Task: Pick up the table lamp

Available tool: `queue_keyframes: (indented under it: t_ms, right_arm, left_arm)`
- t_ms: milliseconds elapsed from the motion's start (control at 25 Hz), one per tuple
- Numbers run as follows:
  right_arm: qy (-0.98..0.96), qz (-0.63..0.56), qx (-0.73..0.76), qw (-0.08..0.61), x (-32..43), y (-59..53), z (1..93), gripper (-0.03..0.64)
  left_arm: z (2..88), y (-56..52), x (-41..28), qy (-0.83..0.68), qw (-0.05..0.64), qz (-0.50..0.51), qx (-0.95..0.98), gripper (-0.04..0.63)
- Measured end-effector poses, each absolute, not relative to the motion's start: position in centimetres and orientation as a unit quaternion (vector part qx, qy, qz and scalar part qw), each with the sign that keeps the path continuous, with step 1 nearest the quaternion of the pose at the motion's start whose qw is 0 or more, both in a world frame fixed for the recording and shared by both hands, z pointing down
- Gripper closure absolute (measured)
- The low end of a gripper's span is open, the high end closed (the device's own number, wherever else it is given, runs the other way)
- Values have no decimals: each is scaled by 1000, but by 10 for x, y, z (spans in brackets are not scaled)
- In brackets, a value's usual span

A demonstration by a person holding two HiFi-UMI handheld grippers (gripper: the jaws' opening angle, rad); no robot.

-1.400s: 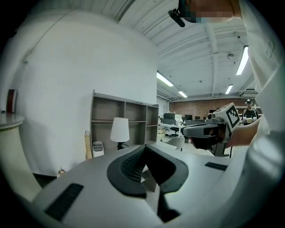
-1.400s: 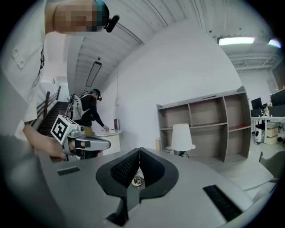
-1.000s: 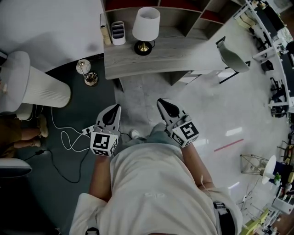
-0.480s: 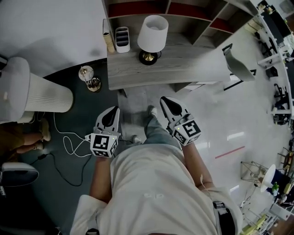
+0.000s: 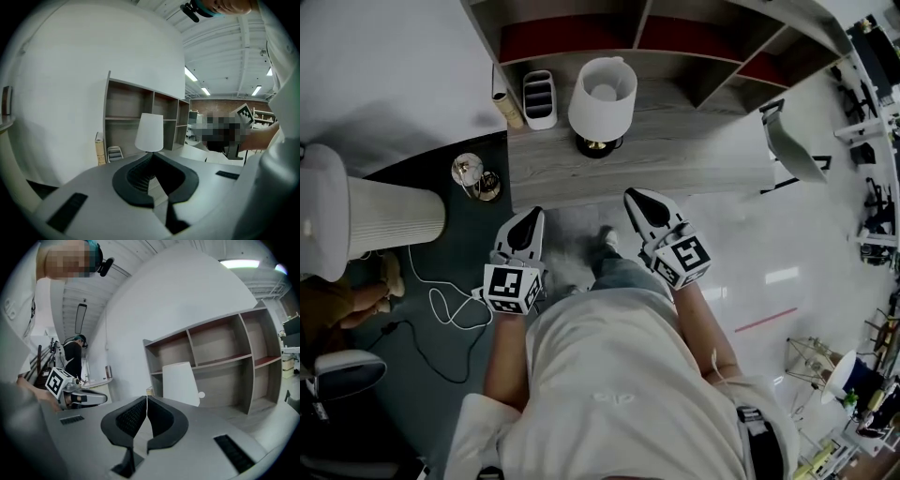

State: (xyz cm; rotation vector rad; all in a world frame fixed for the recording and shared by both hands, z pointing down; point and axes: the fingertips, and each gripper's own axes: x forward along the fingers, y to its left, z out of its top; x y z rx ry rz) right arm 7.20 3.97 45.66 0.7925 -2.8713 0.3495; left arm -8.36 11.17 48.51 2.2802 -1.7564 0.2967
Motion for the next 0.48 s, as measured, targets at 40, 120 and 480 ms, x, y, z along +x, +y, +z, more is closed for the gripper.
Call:
queue_keyframes:
  t_ms: [40,120,480]
  right_arm:
    - [-955,118,261,71,73,29,458,584]
    - [-957,120,254,71,74,10,459,584]
    - [-963,130,226,76,81,-50,468,584]
  left_arm:
    - [484,101,-82,-603,126,100,781,580]
    - [482,82,-79,-603,129,95,782,580]
    - [476,16,-76,-630,156,88,755,580]
